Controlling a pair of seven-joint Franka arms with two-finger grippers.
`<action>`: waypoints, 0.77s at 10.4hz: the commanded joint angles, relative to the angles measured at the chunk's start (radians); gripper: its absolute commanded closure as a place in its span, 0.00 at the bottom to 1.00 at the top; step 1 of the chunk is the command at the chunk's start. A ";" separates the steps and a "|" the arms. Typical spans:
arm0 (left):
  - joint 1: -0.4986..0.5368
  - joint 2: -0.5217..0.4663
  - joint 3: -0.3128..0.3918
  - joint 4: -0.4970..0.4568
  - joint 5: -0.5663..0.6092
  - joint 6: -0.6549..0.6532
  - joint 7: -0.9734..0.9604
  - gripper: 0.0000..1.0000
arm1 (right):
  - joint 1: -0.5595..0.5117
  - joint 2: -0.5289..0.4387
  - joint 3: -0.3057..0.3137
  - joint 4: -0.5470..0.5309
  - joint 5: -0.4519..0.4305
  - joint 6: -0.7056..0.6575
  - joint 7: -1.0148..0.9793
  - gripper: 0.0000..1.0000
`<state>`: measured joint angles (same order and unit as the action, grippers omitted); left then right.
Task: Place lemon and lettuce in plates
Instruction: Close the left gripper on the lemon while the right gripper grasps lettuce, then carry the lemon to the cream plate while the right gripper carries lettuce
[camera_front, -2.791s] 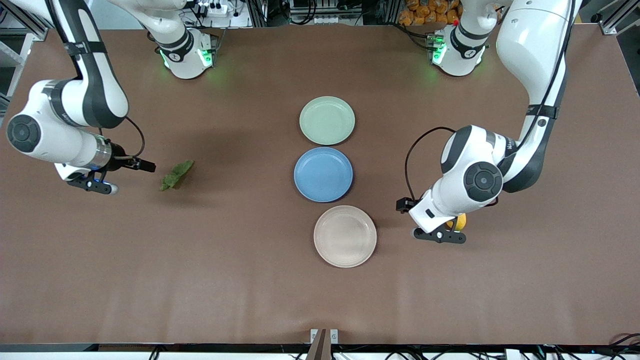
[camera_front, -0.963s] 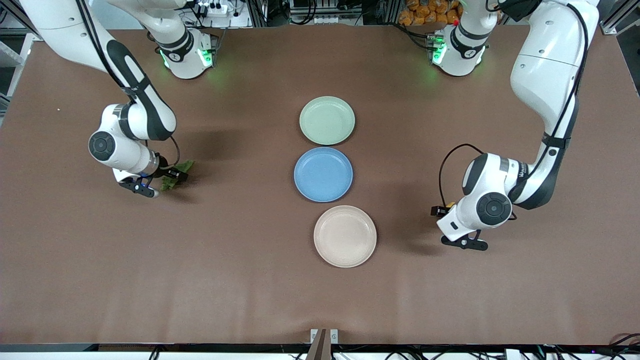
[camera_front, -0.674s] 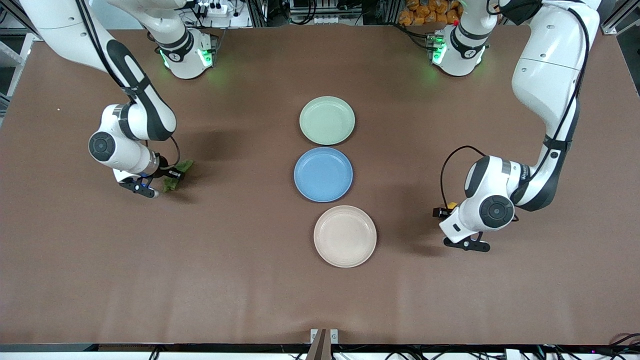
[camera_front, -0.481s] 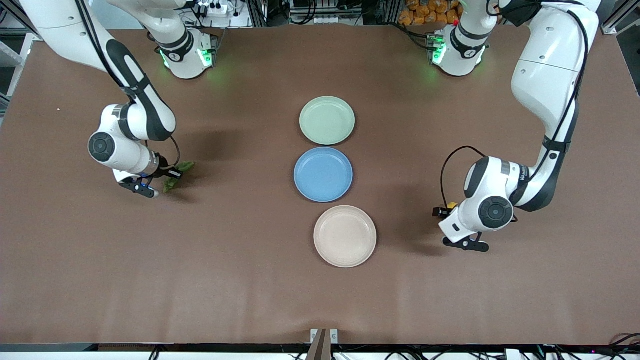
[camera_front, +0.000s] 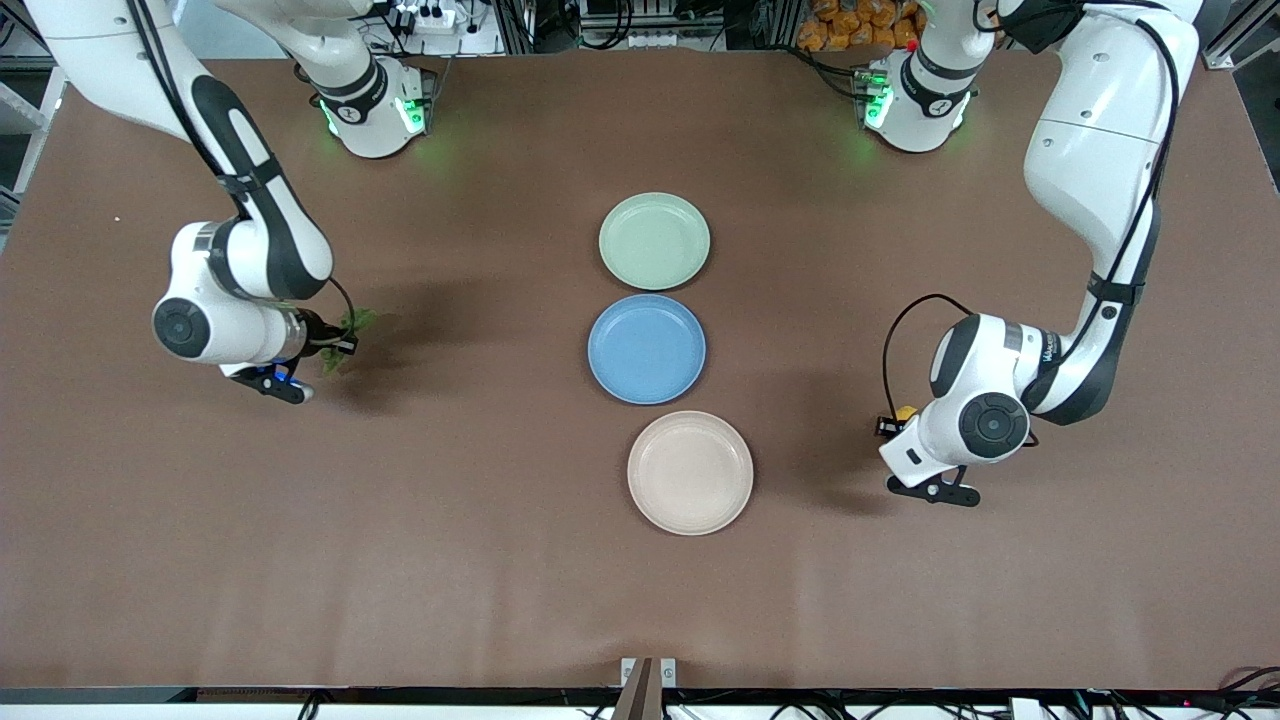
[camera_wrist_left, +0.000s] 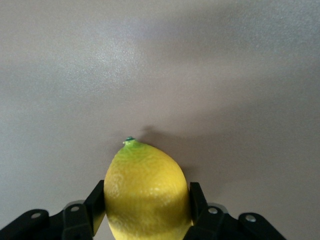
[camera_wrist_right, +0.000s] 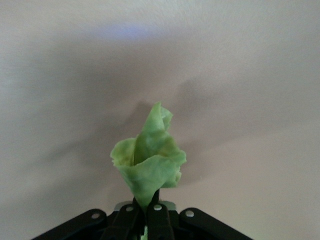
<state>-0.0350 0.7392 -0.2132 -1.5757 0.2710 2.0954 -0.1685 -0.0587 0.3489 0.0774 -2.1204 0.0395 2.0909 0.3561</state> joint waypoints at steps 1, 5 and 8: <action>-0.011 -0.015 -0.012 0.016 0.016 0.000 -0.060 1.00 | 0.034 0.004 0.005 0.043 0.016 -0.063 0.015 1.00; -0.072 -0.044 -0.020 0.100 -0.030 0.000 -0.227 1.00 | 0.109 0.001 0.007 0.117 0.129 -0.199 0.021 1.00; -0.074 -0.049 -0.083 0.106 -0.069 0.002 -0.359 1.00 | 0.175 -0.001 0.007 0.129 0.241 -0.235 0.023 1.00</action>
<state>-0.1081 0.7009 -0.2702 -1.4662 0.2261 2.1032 -0.4568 0.0867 0.3490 0.0859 -2.0003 0.2323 1.8786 0.3648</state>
